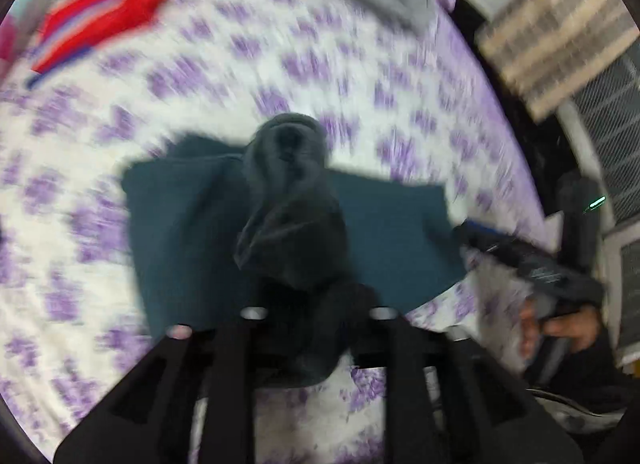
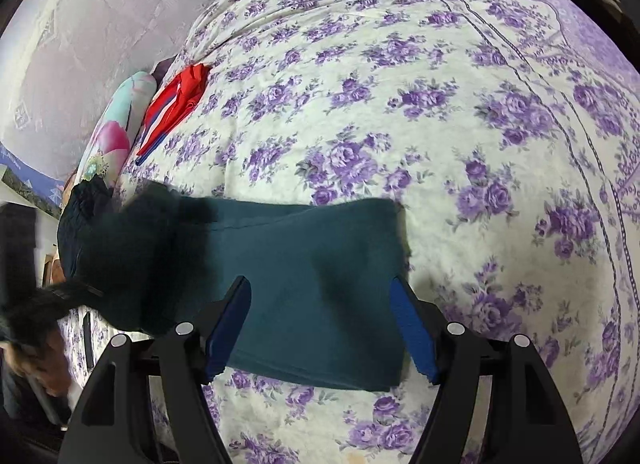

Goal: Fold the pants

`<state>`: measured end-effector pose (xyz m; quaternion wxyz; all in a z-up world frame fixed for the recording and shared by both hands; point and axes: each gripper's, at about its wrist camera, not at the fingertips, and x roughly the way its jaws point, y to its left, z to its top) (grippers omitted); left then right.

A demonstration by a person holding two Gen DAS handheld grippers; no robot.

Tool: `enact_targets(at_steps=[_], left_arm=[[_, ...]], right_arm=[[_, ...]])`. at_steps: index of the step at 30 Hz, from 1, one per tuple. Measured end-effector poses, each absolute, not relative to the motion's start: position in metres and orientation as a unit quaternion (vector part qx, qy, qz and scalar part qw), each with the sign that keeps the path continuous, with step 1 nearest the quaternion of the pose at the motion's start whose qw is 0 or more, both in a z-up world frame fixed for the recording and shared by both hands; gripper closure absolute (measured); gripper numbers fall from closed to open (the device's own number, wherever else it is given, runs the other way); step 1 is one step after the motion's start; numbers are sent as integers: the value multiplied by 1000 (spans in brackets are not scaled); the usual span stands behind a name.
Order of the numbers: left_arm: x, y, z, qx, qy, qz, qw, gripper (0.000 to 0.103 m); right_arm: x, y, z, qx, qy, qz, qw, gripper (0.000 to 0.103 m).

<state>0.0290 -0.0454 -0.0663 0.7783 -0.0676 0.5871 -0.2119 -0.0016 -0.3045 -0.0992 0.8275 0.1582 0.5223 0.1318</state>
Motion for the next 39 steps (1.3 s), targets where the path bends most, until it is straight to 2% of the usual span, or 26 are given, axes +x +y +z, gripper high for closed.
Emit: enact_targets(at_steps=[1, 3, 5, 6, 9, 11, 14, 18, 28, 29, 30, 32, 36, 39], left_arm=[[31, -56, -86, -52, 604, -206, 768, 63], [32, -72, -105, -20, 616, -199, 762, 62], [30, -80, -96, -8, 606, -216, 766, 41], [30, -80, -91, -11, 607, -223, 762, 36], [28, -70, -66, -15, 585, -224, 779, 31], [29, -56, -50, -32, 565, -217, 795, 23], [30, -32, -42, -55, 551, -177, 814, 23], [33, 2, -60, -62, 566, -109, 815, 23], [17, 26, -112, -64, 615, -62, 783, 23], [14, 27, -115, -67, 618, -63, 781, 23], [10, 29, -117, -67, 619, -64, 780, 22], [6, 32, -119, -70, 619, -64, 780, 20], [1, 35, -122, -70, 620, -65, 779, 18], [-1, 40, -115, -66, 618, -64, 781, 18]], right_arm=[[-2, -305, -101, 159, 524, 131, 826, 30], [-2, -305, -103, 162, 529, 133, 822, 30], [-4, -305, -100, 163, 525, 138, 824, 30], [-4, -305, -99, 163, 524, 141, 824, 29], [-3, -302, -96, 167, 520, 147, 825, 27], [-1, -296, -94, 176, 520, 160, 821, 26], [5, -280, -93, 186, 526, 189, 808, 24], [9, -247, -88, 167, 537, 220, 797, 19], [29, -198, -112, 191, 573, 245, 758, 19], [31, -194, -116, 193, 577, 242, 756, 26], [33, -189, -120, 192, 584, 239, 751, 40], [35, -179, -127, 177, 600, 231, 745, 56], [35, -181, -131, 174, 605, 216, 746, 77], [31, -182, -115, 175, 587, 252, 749, 81]])
